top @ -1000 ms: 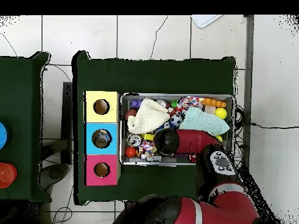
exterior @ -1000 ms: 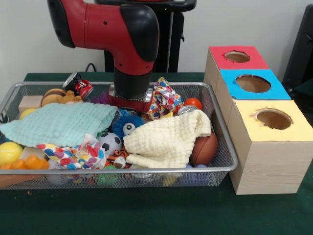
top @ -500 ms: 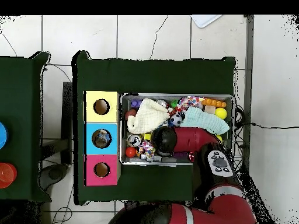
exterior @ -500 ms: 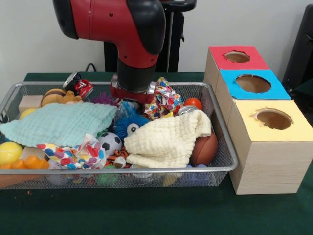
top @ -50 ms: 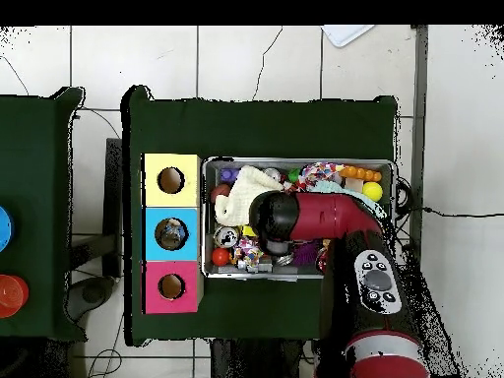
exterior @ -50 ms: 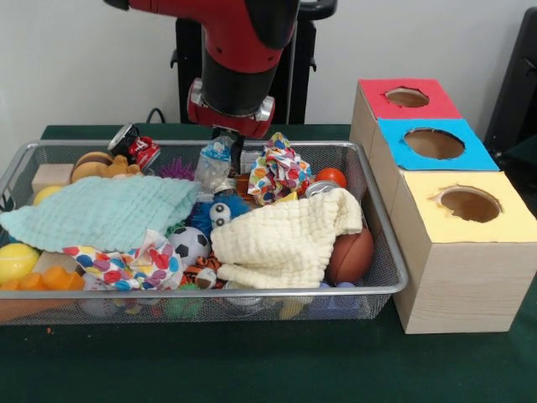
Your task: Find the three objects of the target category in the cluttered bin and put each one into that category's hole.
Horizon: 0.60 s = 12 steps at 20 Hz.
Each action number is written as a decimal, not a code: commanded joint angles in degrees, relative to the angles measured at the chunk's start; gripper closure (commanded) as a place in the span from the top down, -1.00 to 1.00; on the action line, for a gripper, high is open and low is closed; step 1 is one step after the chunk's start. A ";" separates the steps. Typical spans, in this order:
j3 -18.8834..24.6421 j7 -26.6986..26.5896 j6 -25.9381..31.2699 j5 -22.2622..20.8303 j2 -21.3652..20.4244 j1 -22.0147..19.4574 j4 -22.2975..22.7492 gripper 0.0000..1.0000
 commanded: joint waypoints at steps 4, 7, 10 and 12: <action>5.43 -0.16 5.41 3.21 -1.74 0.73 -7.17 -1.00; 5.00 1.59 8.34 4.10 -2.21 2.60 -9.05 -1.00; 4.03 4.86 10.92 5.11 -2.21 5.26 -11.41 -1.00; 3.27 7.03 13.53 5.59 -1.76 7.39 -14.02 -1.00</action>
